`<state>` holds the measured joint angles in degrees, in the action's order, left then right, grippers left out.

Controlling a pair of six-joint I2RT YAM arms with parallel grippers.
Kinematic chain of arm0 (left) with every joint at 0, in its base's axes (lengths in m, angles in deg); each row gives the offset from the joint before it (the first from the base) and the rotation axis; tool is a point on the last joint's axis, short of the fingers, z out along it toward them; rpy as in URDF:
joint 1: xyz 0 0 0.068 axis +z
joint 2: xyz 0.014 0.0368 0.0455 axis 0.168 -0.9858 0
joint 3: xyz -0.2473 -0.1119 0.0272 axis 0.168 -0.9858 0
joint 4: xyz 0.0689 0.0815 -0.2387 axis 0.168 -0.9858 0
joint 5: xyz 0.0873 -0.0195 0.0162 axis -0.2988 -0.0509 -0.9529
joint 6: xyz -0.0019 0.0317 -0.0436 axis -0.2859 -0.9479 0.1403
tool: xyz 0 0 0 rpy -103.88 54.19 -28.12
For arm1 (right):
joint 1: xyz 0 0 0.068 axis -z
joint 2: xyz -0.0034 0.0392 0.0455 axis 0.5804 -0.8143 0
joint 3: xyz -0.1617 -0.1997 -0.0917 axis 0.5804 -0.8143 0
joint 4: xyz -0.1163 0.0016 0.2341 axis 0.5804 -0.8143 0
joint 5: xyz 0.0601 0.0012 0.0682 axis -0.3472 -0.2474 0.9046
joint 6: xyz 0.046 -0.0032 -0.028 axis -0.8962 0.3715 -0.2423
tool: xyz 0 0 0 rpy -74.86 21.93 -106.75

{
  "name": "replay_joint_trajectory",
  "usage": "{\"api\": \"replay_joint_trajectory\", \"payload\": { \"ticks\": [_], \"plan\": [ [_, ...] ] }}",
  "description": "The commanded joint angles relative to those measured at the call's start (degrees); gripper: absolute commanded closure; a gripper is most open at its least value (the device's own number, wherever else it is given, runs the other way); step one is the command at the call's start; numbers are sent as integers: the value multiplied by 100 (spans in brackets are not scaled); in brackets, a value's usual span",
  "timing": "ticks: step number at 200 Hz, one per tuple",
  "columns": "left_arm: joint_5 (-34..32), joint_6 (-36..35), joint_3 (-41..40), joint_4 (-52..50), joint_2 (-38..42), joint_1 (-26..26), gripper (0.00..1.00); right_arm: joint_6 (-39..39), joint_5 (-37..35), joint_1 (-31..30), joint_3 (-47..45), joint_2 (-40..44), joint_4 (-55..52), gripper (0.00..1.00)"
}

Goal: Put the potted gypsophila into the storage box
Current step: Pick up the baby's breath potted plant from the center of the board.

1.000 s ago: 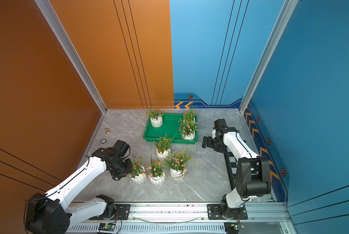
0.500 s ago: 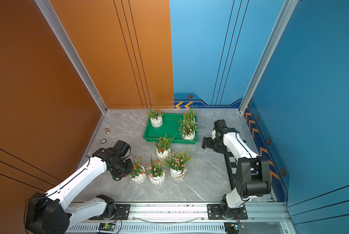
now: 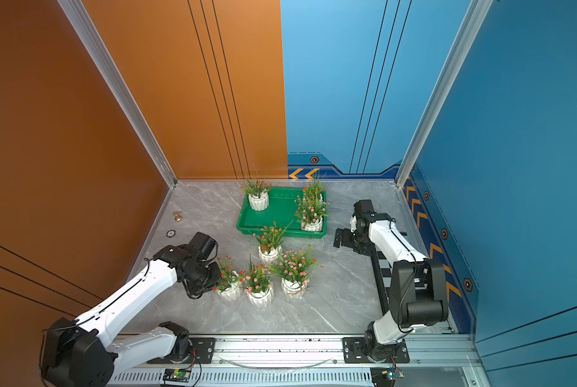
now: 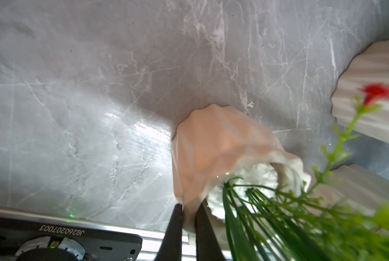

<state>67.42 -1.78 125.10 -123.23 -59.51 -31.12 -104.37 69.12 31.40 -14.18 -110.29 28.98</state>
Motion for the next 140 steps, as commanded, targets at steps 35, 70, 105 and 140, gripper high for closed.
{"api": "replay_joint_trajectory", "payload": {
  "ticks": [35, 70, 105, 140],
  "plan": [
    [-189, -102, 139, -152, -53, -6, 100, 87, 54, 45, -74, 182, 54, 0],
    [-217, -211, 305, -165, -67, 92, 100, 95, 67, 65, -42, 183, 44, 0],
    [-175, -347, 445, -169, -91, 267, 100, 95, 107, 82, -11, 173, 44, 0],
    [-147, -482, 654, -172, -110, 463, 100, 129, 264, 82, 41, 164, 44, 0]
  ]
}}
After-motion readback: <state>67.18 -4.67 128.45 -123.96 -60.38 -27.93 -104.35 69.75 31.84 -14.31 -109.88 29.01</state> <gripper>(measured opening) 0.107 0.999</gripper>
